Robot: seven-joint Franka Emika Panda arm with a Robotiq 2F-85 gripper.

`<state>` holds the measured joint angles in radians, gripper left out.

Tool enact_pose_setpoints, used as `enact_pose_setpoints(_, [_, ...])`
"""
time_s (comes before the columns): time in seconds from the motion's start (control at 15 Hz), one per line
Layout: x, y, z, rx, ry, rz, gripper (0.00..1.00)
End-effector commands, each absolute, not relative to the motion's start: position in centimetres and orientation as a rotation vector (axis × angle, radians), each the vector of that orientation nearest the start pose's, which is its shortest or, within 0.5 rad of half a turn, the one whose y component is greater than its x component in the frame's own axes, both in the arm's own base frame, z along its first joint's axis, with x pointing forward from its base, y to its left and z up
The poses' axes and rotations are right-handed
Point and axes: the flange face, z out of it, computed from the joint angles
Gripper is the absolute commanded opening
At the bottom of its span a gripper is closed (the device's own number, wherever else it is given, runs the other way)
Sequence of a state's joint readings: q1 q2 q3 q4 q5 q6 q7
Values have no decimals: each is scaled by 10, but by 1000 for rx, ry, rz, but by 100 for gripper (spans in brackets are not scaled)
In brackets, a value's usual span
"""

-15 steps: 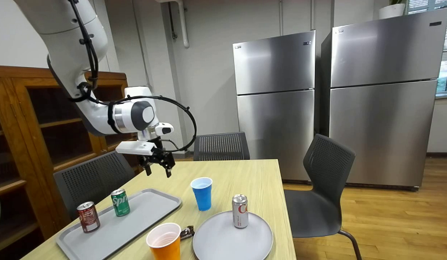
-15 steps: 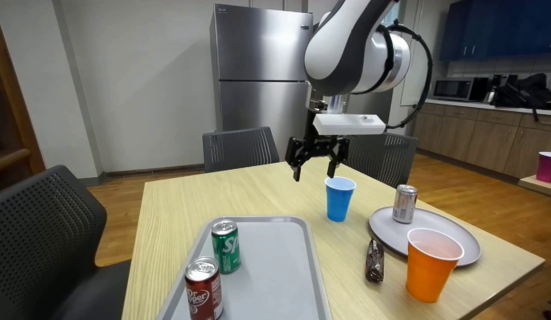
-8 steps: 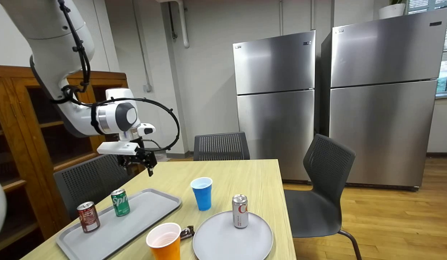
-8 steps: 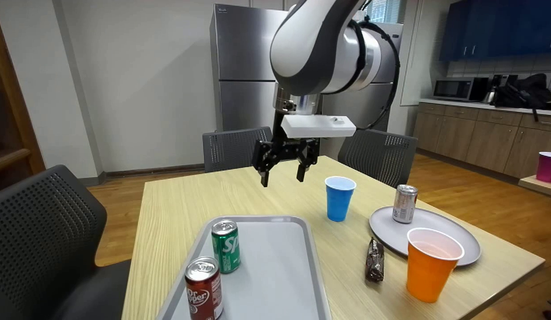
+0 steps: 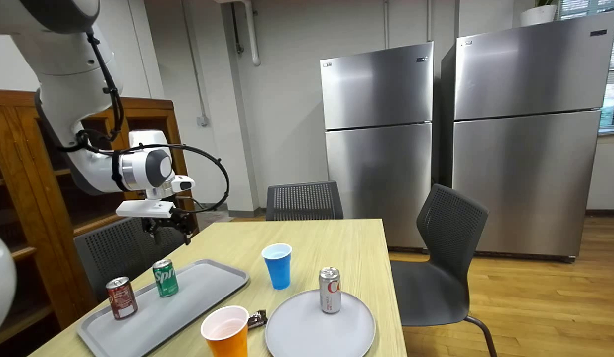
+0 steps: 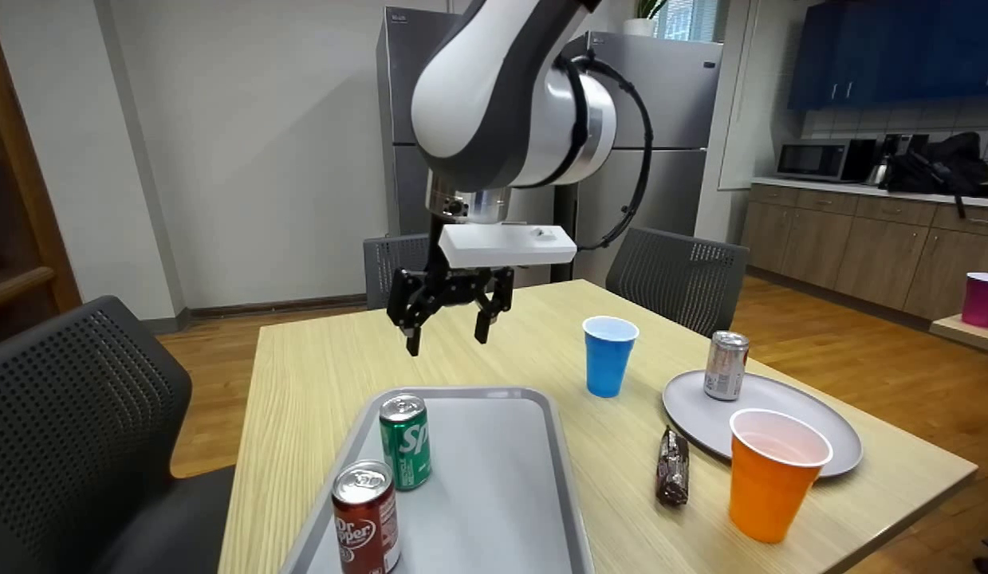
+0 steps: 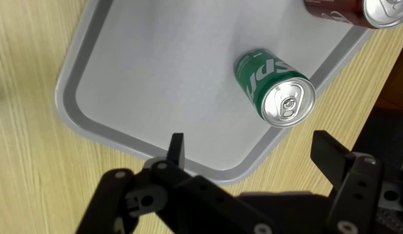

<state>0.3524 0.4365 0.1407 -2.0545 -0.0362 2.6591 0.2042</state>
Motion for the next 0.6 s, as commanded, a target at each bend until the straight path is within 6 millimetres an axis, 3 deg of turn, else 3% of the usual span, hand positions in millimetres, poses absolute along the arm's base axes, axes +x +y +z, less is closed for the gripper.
enact_pose_setpoints(0.0, [549, 318, 235, -2996, -539, -205, 100])
enact_pose_setpoints(0.53, [554, 349, 206, -3009, -647, -132, 100])
